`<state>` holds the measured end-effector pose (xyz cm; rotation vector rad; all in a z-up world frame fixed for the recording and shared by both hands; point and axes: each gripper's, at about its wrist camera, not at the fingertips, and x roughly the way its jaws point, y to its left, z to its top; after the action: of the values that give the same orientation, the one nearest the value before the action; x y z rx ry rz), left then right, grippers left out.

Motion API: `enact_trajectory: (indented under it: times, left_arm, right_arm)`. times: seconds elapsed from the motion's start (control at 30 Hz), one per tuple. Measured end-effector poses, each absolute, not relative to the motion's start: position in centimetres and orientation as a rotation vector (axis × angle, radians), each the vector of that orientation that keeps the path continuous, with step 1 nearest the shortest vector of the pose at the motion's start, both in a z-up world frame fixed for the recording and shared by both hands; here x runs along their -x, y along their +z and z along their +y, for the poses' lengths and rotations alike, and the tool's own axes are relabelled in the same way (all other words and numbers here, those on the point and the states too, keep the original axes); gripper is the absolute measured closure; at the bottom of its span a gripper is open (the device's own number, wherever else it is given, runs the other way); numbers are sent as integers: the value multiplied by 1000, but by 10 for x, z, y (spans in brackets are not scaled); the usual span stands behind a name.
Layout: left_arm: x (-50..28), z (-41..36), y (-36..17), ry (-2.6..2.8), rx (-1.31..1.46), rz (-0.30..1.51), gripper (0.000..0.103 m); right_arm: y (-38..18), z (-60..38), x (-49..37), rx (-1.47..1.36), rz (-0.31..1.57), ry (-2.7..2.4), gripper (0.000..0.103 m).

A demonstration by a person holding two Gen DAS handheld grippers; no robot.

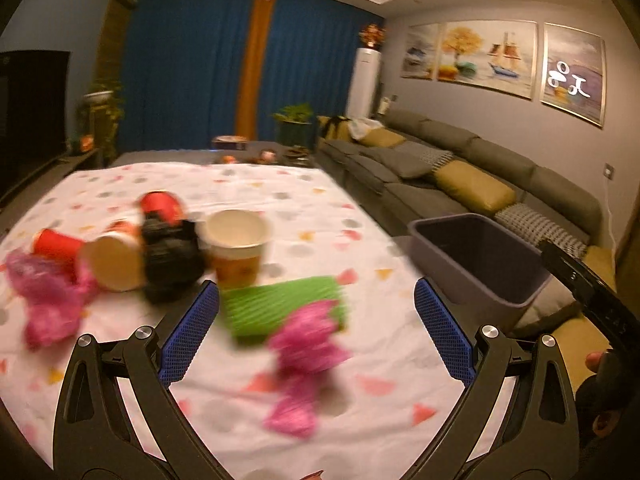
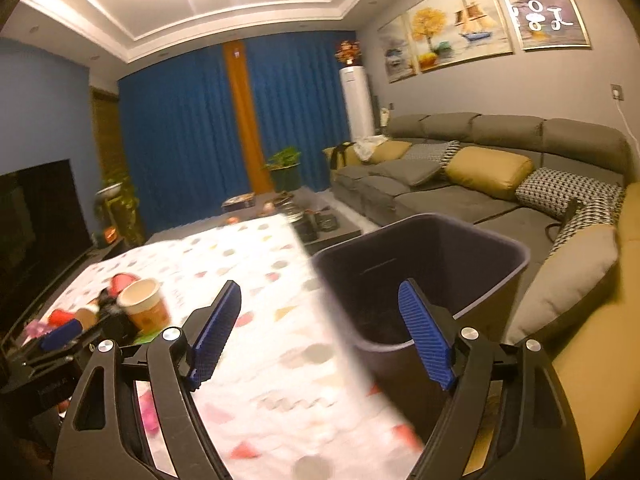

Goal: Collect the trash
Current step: 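Move both open tools back toward the remaining trash on the table, then grasp the small pink plastic bag with the right gripper while the left gripper grasps the large pink bag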

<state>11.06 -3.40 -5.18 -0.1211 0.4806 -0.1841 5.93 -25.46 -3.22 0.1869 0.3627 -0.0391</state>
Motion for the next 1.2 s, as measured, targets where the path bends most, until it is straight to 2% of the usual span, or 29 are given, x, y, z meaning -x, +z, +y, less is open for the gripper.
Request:
enact_trajectory:
  times: [0.57, 0.73, 1.2]
  left_arm:
    - [-54, 102, -55, 68, 178, 445, 7]
    - [-49, 131, -55, 132, 201, 435, 7]
    - [-66, 180, -65, 203, 245, 464, 7]
  right_arm:
    - [-58, -143, -67, -130, 473, 154, 25]
    - [-70, -120, -84, -118, 523, 185, 34]
    - [-94, -102, -121, -118, 620, 183, 45]
